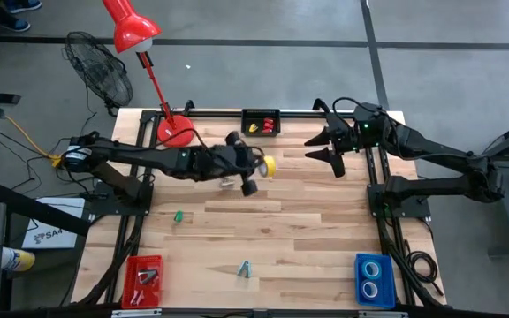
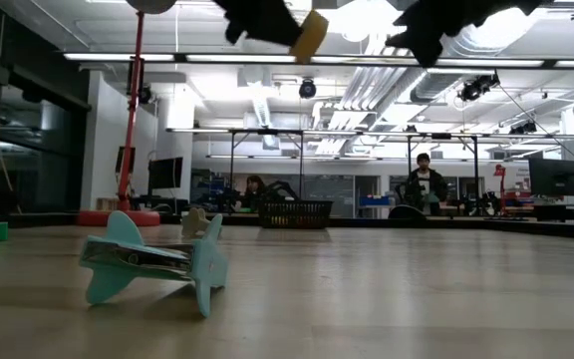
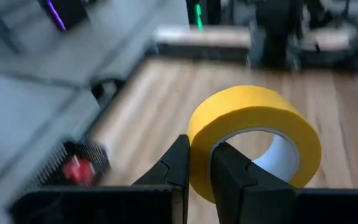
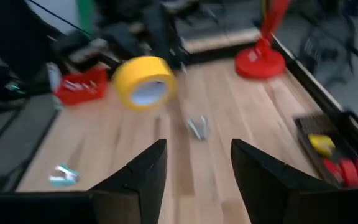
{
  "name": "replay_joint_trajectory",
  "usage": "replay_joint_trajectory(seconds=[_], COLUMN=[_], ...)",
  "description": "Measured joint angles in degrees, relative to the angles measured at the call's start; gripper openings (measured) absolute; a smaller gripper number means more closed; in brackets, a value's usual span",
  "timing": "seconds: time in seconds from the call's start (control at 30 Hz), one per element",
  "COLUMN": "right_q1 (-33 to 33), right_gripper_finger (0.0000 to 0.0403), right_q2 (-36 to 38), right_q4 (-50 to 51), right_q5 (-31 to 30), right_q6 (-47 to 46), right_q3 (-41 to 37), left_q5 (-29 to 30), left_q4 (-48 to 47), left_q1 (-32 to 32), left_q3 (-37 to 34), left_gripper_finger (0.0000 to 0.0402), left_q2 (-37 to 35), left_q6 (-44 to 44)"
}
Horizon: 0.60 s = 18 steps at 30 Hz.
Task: Pick and place Stapler, Stapler remover, tape
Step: Put the yellow tape into the blue basket
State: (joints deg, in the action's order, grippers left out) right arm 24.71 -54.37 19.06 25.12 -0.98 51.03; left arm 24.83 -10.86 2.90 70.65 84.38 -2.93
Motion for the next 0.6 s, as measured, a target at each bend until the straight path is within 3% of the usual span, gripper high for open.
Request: replay_joint_trajectory(seconds=[0.2, 0.33, 0.6], right_q1=[0.0, 0.0, -2.2], right_gripper_finger=[0.017, 0.0169, 0.017], right_q2=[0.0, -0.5, -6.1], right_q4=[-8.0, -12.5, -21.8], right_q5=[4.6, 5.1, 5.3], right_q6=[0.0, 0.0, -0.2], right_q3=[0.0, 0.0, 0.0], left_q5=[0.0, -3.7, -6.5], left_q4=[12.6, 18.6, 21.8], left_q1=[-3.7, -5.9, -7.5], left_q3=[0.0, 0.0, 0.0], left_gripper_finger=[0.0034, 0.0034, 0.0034], left_q2=[0.0, 0.0, 0.0], left_q6=[8.6, 11.8, 14.6])
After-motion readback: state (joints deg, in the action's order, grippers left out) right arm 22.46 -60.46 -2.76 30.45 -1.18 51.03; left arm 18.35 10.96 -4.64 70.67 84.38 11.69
